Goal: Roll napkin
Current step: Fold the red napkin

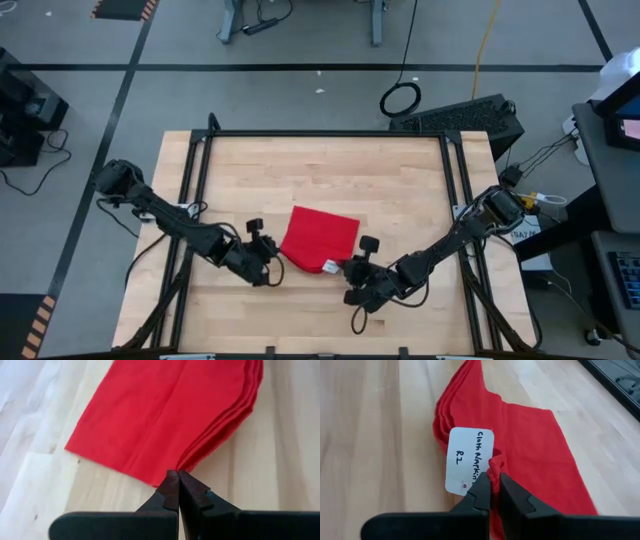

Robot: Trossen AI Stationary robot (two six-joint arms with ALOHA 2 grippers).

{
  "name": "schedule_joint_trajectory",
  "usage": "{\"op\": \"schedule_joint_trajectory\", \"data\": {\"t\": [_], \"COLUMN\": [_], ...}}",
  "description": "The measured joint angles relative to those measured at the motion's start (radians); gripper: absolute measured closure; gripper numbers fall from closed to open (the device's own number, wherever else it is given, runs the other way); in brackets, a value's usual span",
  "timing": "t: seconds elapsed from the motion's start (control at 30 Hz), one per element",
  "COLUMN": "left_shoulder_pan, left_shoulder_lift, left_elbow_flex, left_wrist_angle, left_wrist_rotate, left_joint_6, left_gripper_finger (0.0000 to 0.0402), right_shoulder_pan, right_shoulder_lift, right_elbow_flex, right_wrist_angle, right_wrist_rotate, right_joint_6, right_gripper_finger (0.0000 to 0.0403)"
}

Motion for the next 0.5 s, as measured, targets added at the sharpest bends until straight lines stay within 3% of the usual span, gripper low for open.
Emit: {"op": "schedule_joint_trajectory", "data": {"t": [0.13, 0.33, 0.5], "left_shoulder_pan": [-0.013, -0.101, -0.177], "left_shoulder_lift": [0.0, 0.0, 0.0], "left_elbow_flex": [0.0, 0.0, 0.028], "left_wrist_angle": [0.034, 0.194, 0.229], "left_wrist_rotate": [0.042, 0.166, 0.175], "left_joint_6": [0.0, -0.031, -0.078], "left_gripper_finger": [0.04, 0.04, 0.04], "right_shoulder_pan": [0.006, 0.03, 0.062], "right_shoulder_lift": [0.0, -0.005, -0.017], "right_elbow_flex": [0.0, 0.0, 0.0], "right_wrist_angle": [0.011, 0.11, 0.214], "right_wrist_rotate": [-0.03, -0.193, -0.274], "right_joint_6": [-0.011, -0.029, -0.046], "right_gripper_finger": [0.0394, 0.0394, 0.0394]}}
